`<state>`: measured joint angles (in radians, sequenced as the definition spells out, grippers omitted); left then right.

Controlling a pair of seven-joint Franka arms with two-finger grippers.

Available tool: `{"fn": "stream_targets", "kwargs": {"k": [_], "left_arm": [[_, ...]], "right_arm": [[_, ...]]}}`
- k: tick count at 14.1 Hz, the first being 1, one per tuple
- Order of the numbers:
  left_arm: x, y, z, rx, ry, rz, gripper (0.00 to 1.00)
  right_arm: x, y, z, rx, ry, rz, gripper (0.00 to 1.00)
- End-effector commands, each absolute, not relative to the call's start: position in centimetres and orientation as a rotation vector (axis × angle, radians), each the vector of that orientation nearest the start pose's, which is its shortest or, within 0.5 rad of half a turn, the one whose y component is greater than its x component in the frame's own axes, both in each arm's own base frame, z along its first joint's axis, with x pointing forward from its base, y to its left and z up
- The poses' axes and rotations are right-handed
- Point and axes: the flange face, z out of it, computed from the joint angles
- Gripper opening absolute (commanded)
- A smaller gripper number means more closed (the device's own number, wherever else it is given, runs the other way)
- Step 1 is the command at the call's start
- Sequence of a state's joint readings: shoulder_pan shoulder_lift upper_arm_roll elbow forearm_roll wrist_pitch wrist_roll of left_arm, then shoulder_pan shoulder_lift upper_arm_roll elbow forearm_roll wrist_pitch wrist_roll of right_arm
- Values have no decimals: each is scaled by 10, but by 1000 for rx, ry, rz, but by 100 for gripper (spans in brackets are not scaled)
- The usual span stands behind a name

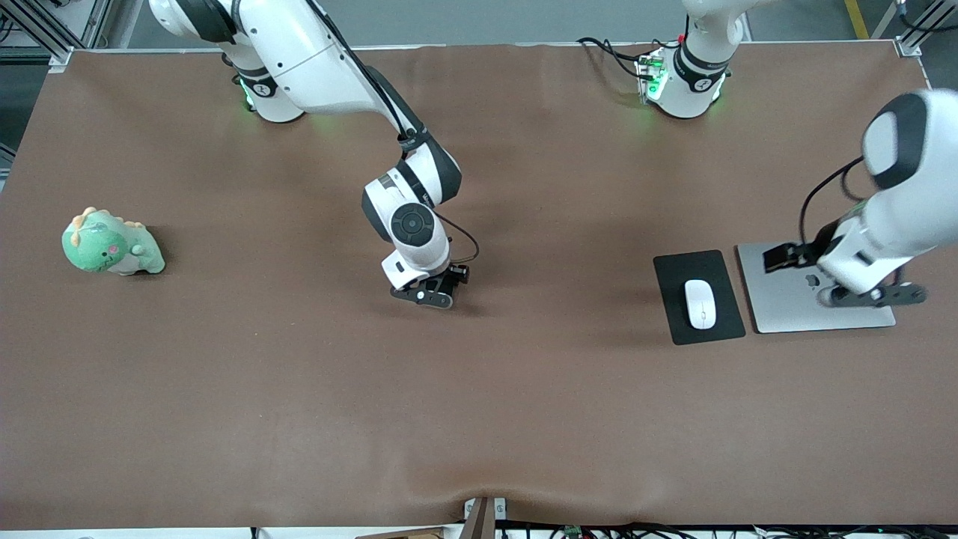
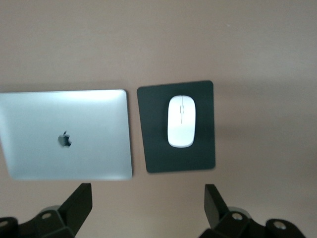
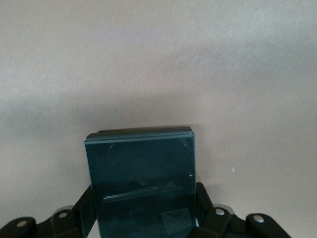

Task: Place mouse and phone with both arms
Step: 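Raise the left gripper away from the pad while the right gripper lifts the phone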

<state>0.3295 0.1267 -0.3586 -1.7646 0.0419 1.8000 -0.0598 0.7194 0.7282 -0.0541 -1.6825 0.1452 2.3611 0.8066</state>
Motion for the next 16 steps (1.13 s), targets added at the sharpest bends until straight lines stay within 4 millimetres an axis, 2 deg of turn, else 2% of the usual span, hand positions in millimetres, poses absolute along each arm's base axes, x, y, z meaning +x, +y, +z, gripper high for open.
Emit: {"fn": "stream_targets", "kwargs": {"k": [1, 4, 6, 7, 8, 9, 12, 13, 16], "left_arm": [[578, -7, 539, -3172, -30, 151, 100], [573, -12, 572, -3196, -48, 174, 100], [563, -26, 587, -3190, -25, 161, 100], [562, -43, 586, -3187, 16, 166, 100], [561, -40, 587, -3181, 4, 159, 100], [559, -46, 591, -3178, 16, 150, 100], [554, -46, 596, -3174, 19, 136, 100], [554, -50, 597, -3174, 33, 134, 100], [554, -40, 597, -3176, 34, 133, 100]], "right_arm": [[541, 407, 185, -3093, 395, 91, 0], [556, 380, 196, -3089, 482, 127, 0], [566, 364, 209, -3081, 524, 136, 0], [570, 354, 212, -3088, 548, 166, 0], [576, 340, 217, -3089, 573, 187, 0], [580, 325, 222, -3084, 597, 200, 0], [582, 280, 226, -3090, 547, 231, 0], [581, 271, 230, -3091, 531, 236, 0], [575, 246, 236, -3103, 485, 254, 0]]}}
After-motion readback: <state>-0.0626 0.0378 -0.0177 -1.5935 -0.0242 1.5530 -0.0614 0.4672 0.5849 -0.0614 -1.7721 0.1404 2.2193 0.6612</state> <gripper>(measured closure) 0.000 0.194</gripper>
